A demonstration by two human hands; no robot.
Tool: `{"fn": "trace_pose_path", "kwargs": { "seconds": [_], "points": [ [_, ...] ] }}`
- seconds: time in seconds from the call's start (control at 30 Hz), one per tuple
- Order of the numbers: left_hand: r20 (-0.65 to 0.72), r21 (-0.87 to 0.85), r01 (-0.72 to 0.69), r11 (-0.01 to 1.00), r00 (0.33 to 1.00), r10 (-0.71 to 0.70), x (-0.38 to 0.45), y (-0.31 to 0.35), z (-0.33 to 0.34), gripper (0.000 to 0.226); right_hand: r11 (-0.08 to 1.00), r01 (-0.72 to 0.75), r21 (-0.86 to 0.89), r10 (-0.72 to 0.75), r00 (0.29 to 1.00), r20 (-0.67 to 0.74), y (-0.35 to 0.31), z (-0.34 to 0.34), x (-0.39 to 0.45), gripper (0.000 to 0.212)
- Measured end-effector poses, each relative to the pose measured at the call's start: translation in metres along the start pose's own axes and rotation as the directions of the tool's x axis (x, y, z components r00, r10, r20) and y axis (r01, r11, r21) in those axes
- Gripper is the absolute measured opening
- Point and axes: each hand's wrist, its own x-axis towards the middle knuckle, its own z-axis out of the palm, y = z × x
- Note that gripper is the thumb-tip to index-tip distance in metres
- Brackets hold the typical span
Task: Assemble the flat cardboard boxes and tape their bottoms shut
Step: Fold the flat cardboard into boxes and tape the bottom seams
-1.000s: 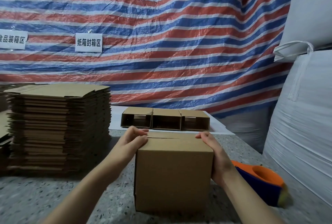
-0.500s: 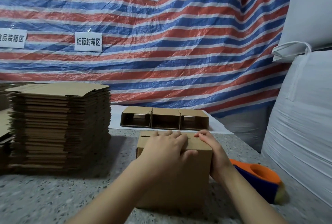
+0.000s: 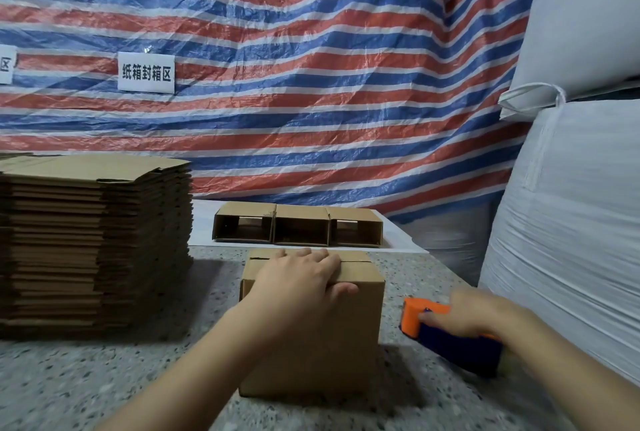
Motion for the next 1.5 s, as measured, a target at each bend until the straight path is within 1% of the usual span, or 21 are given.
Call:
{"fn": "trace_pose_path", "kwargs": {
  "seconds": [0.07,0.17,0.27,0.4,0.47,0.53,0.6,0.67,0.73,0.8,0.87,0.93,1.0,1.07,1.13,1.17,1.2,1.27,1.33,1.4,1.5],
  "points": [
    [-0.002,-0.002,-0.004,1.0,1.0,0.004,0.001,0.0,-0.001,0.063,0.999,-0.036,-0.013,0.036,0.999,-0.016,0.004,0.015,0.001,0.072],
    [-0.002,-0.003,-0.014,1.0,1.0,0.014,0.001,-0.001,-0.001,0.062,0.998,-0.054,0.044,0.055,0.998,-0.038,0.007,0.03,0.0,0.065],
    [0.0,-0.013,-0.02,1.0,1.0,0.02,0.001,-0.003,-0.002,0.061,0.99,-0.013,0.139,0.023,0.997,-0.07,0.01,0.039,-0.001,0.057],
    [0.009,-0.002,-0.032,0.999,0.999,0.032,0.001,-0.006,-0.005,0.062,0.993,0.027,0.114,-0.004,0.981,-0.194,0.016,0.05,0.001,0.043],
    [0.012,-0.003,-0.039,0.999,0.999,0.039,0.001,-0.007,-0.005,0.063,0.982,0.061,0.18,-0.006,0.956,-0.292,0.016,0.04,0.001,0.033],
    [0.014,-0.012,-0.044,0.999,0.999,0.044,0.002,-0.008,-0.004,0.065,0.944,0.121,0.306,0.007,0.923,-0.386,0.011,0.012,0.002,0.036],
    [0.018,-0.007,-0.043,0.999,0.999,0.044,0.003,-0.008,-0.003,0.066,0.835,0.203,0.511,0.04,0.904,-0.426,0.004,-0.028,-0.001,0.044],
    [0.018,0.002,-0.042,0.999,0.999,0.042,0.003,-0.009,-0.002,0.067,0.642,0.288,0.711,0.026,0.918,-0.395,-0.006,-0.071,-0.01,0.052],
    [-0.004,-0.023,-0.041,0.999,0.999,0.041,0.002,-0.008,-0.002,0.067,0.468,0.341,0.815,-0.09,0.936,-0.34,-0.019,-0.109,-0.022,0.067],
    [-0.04,-0.104,-0.007,0.995,0.999,0.003,-0.001,-0.006,-0.005,0.059,0.333,0.359,0.872,-0.242,0.926,-0.29,-0.034,-0.134,-0.03,0.075],
    [-0.009,-0.246,0.073,0.966,0.997,-0.078,-0.001,-0.007,-0.01,0.049,0.251,0.329,0.91,-0.346,0.909,-0.233,-0.05,-0.149,-0.032,0.076],
    [0.084,-0.472,0.173,0.865,0.985,-0.151,-0.001,-0.013,-0.018,0.04,0.264,0.303,0.916,-0.406,0.896,-0.179,-0.065,-0.158,-0.03,0.073],
    [0.134,-0.681,0.23,0.695,0.972,-0.191,-0.001,-0.025,-0.026,0.031,0.325,0.283,0.902,-0.445,0.888,-0.118,-0.077,-0.163,-0.028,0.068],
    [0.162,-0.861,0.252,0.442,0.959,-0.232,0.0,-0.036,-0.03,0.026,0.402,0.267,0.876,-0.449,0.891,-0.066,-0.086,-0.165,-0.026,0.072],
    [0.213,-0.961,0.259,0.097,0.917,-0.337,0.004,-0.04,-0.033,0.028,0.453,0.252,0.855,-0.441,0.897,-0.03,-0.093,-0.166,-0.024,0.078],
    [0.243,-0.968,0.251,-0.032,0.887,-0.393,0.006,-0.041,-0.033,0.034,0.466,0.25,0.849,-0.442,0.897,-0.022,-0.096,-0.166,-0.023,0.081],
    [0.261,-0.965,0.243,-0.097,0.865,-0.429,0.008,-0.042,-0.033,0.046,0.483,0.257,0.837,-0.446,0.895,-0.018,-0.099,-0.167,-0.022,0.084],
    [0.275,-0.961,0.232,-0.147,0.845,-0.459,0.011,-0.045,-0.034,0.067,0.531,0.29,0.796,-0.463,0.886,-0.014,-0.104,-0.17,-0.02,0.086],
    [0.29,-0.954,0.217,-0.206,0.843,-0.453,0.012,-0.049,-0.035,0.072,0.569,0.311,0.761,-0.479,0.878,0.0,-0.11,-0.174,-0.019,0.082],
    [0.303,-0.948,0.221,-0.229,0.847,-0.438,0.011,-0.053,-0.036,0.068,0.595,0.319,0.738,-0.485,0.875,0.012,-0.115,-0.177,-0.019,0.077],
    [0.337,-0.936,0.249,-0.247,0.837,-0.431,0.01,-0.055,-0.036,0.049,0.63,0.32,0.708,-0.491,0.87,0.043,-0.12,-0.18,-0.019,0.08]
  ]
}}
